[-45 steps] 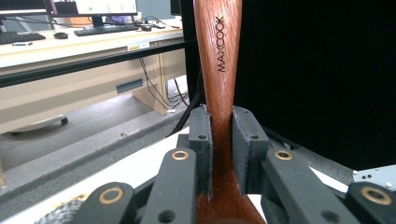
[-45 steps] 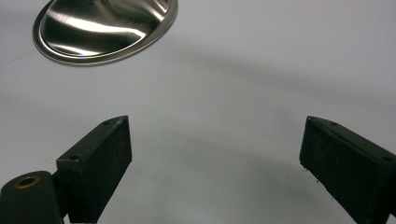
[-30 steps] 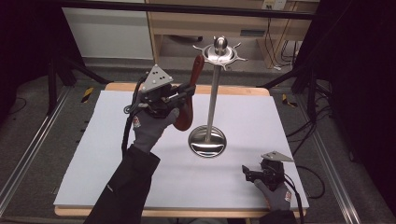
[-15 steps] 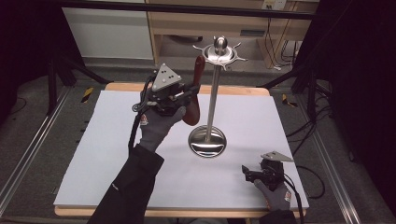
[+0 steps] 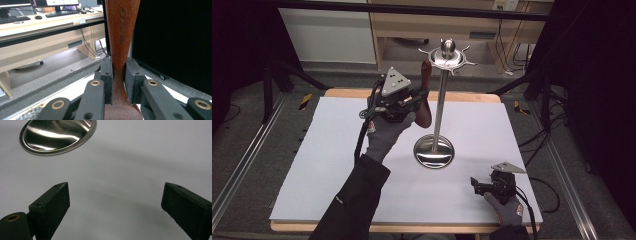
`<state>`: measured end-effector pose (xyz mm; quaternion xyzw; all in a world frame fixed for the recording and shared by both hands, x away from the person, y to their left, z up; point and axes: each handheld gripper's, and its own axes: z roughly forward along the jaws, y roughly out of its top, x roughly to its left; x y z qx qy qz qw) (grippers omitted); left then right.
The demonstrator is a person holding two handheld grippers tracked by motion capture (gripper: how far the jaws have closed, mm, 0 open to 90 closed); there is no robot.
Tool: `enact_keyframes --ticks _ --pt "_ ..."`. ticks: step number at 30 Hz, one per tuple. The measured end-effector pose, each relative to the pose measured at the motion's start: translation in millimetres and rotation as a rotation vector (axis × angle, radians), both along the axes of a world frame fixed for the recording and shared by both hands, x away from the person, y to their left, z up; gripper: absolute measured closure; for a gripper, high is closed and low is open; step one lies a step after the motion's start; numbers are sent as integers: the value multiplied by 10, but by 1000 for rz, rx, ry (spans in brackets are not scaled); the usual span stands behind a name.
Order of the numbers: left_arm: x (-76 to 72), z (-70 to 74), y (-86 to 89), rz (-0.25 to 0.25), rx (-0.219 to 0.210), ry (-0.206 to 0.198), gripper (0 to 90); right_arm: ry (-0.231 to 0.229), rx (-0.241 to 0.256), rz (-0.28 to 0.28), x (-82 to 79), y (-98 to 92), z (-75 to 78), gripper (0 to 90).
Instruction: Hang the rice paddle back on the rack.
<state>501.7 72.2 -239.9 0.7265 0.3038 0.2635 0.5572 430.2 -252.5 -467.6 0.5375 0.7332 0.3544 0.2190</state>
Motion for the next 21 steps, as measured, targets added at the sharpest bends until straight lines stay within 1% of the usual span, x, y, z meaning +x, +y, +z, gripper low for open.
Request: enact_keyframes --ticks 1,3,5,6,8,10,12,14,15,17,21 --pt "-1 -5 5 3 0 10 761 -1 0 -1 -1 -1 1 85" --pt "1 -21 19 7 7 11 741 0 2 -1 -1 -1 0 84" --pt "-1 -45 44 15 5 11 693 1 2 2 -1 -2 0 85" --pt "-4 -60 64 13 -2 19 667 2 6 1 -1 -1 1 85" --pt "-7 -90 108 2 -6 17 620 3 10 -3 -2 -4 1 85" --pt "-19 -123 149 6 4 3 584 -1 10 -5 -2 -15 3 85" --pt "-46 -160 192 6 3 -1 549 -2 9 -7 -2 -24 0 85" --pt "-84 -197 246 3 16 -9 524 2 16 -11 -5 -36 1 84" --pt "-99 -213 268 1 20 -12 513 -1 12 -13 -1 -41 -1 83" --pt "-150 -266 336 -1 26 -6 494 -3 16 -16 -2 -42 1 81" --pt "-236 -388 450 -5 33 23 470 0 21 -14 -5 -39 -1 79"
